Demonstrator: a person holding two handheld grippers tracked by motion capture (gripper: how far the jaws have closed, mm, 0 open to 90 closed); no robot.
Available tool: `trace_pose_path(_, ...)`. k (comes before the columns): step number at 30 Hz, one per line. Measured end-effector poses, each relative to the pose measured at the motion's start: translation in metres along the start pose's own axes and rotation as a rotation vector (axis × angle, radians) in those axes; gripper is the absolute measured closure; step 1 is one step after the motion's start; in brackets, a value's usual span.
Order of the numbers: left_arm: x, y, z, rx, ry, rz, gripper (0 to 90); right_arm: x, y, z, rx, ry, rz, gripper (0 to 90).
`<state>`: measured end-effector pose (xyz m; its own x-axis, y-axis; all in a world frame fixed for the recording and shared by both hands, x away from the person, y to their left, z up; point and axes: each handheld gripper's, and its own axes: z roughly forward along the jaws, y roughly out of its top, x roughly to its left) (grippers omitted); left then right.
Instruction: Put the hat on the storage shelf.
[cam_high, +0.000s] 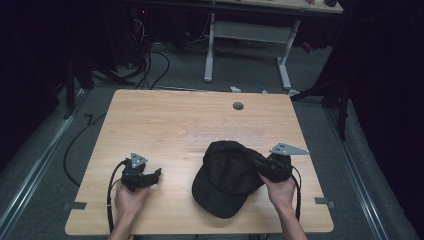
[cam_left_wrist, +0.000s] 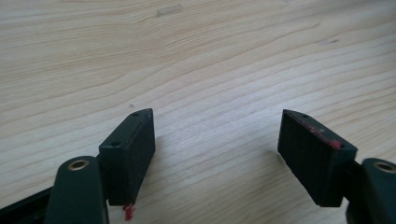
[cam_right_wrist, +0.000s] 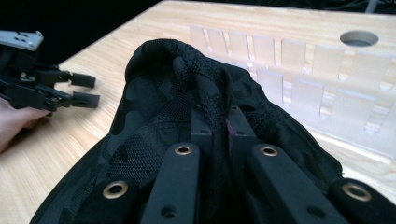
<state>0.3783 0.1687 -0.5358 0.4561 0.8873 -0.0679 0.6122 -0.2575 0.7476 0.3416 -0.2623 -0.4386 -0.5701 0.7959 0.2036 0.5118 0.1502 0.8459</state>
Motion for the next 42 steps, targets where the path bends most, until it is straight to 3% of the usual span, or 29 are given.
trace_pose_path(4,-0.005,0.001,0.001,0.014,-0.023,0.042,27.4,0.002,0.006,-0.002,-0.007,0.008,-0.020,85.2)
trace_pose_path(9,-0.005,0.006,-0.009,-0.008,-0.077,0.038,27.6,0.000,0.011,-0.007,-0.025,0.007,-0.035,85.1)
trace_pose_path(24,-0.029,0.035,-0.027,-0.055,-0.336,0.064,26.6,-0.001,0.023,-0.010,-0.058,0.018,-0.061,85.1)
trace_pose_path(35,-0.053,0.055,-0.028,-0.021,-0.503,0.098,24.0,0.003,0.033,-0.005,-0.067,0.049,-0.107,85.1)
trace_pose_path(42,-0.067,0.068,-0.022,0.021,-0.554,0.135,22.9,0.006,0.035,0.004,-0.070,0.082,-0.130,85.0)
